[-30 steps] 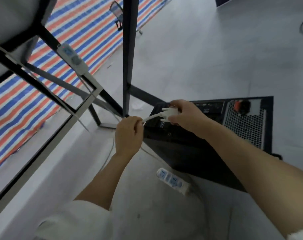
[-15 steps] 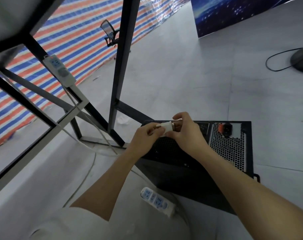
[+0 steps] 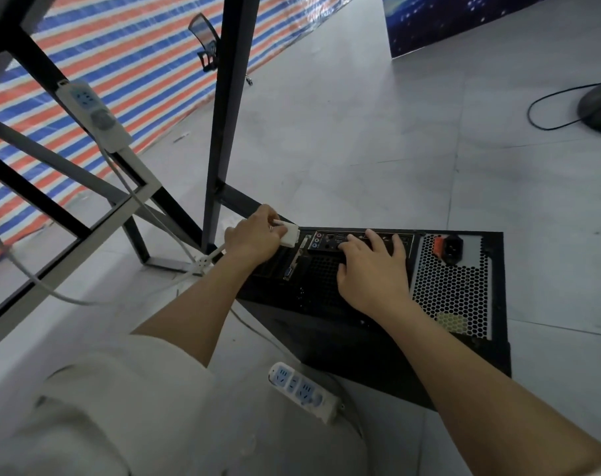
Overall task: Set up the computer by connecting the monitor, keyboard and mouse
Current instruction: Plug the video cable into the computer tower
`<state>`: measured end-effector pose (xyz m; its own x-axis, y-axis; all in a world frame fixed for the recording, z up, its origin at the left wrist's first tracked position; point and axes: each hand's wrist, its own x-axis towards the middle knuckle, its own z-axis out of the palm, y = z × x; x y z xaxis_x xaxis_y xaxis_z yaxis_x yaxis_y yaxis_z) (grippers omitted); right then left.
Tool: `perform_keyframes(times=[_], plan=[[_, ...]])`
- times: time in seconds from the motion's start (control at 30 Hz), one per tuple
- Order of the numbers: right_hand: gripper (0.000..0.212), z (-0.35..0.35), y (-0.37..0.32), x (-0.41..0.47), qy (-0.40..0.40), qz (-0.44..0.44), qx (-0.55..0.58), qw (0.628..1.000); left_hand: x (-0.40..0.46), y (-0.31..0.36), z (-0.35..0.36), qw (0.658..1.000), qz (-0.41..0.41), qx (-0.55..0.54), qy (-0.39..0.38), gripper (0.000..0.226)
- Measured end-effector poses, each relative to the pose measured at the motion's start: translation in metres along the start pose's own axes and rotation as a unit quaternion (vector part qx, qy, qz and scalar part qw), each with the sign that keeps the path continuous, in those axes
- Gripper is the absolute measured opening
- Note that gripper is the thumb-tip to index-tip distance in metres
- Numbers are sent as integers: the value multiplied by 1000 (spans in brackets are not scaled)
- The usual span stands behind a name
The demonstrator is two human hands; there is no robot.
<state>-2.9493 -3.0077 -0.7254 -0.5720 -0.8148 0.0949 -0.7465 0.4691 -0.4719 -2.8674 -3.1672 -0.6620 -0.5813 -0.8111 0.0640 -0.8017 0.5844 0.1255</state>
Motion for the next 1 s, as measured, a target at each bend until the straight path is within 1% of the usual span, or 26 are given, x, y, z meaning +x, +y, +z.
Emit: perform_keyframes(times=[0.1, 0.23, 0.43, 0.6, 0.73, 1.0], plan=[[46, 1, 0, 0, 2, -4, -14, 1000, 3, 6, 1, 1000, 31, 3, -4, 21], [48, 2, 0, 0, -11, -13, -29, 999, 6, 12, 2, 999, 42, 12, -1, 25], [51, 3, 0, -1, -23, -26, -58, 998, 10, 18, 1, 995, 66, 66, 19, 25], [51, 4, 0, -1, -20, -26, -54, 998, 11, 21, 1, 993, 73, 92, 28, 24], [51, 3, 0, -2, -15, -27, -50, 998, 15, 26, 3, 985, 93, 142, 32, 23], [50, 2, -1, -2, -4, -25, -29, 999, 17, 23, 2, 987, 79, 141, 16, 24]])
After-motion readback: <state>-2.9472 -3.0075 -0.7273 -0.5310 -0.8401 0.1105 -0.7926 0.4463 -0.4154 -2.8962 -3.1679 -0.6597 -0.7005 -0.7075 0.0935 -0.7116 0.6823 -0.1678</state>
